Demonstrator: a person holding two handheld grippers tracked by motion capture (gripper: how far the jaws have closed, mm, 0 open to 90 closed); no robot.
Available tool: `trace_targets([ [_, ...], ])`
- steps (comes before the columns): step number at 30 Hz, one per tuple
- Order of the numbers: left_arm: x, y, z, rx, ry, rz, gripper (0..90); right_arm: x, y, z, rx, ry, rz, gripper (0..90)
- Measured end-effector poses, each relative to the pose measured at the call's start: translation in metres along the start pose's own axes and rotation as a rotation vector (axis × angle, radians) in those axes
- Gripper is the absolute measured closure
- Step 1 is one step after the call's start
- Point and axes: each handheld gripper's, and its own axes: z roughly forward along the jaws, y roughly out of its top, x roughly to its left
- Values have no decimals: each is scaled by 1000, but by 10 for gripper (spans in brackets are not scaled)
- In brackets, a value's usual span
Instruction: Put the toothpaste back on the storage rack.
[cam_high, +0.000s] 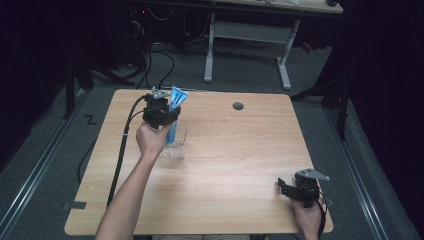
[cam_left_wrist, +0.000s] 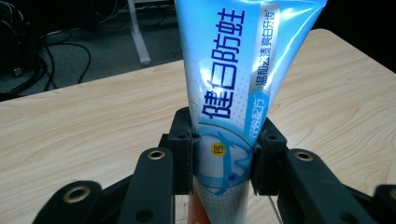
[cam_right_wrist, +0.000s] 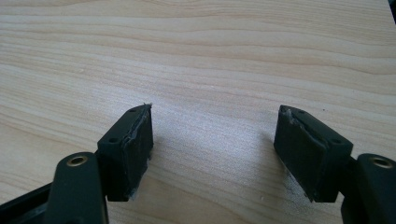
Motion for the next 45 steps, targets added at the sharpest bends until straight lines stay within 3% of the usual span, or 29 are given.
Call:
trace_targets([
  [25, 0, -19, 8, 57, 0, 1, 662, 0, 0, 0, 0, 0, 1, 283],
  [45, -4, -29, 11, 70, -8, 5, 658, 0, 0, 0, 0, 1, 1, 283],
])
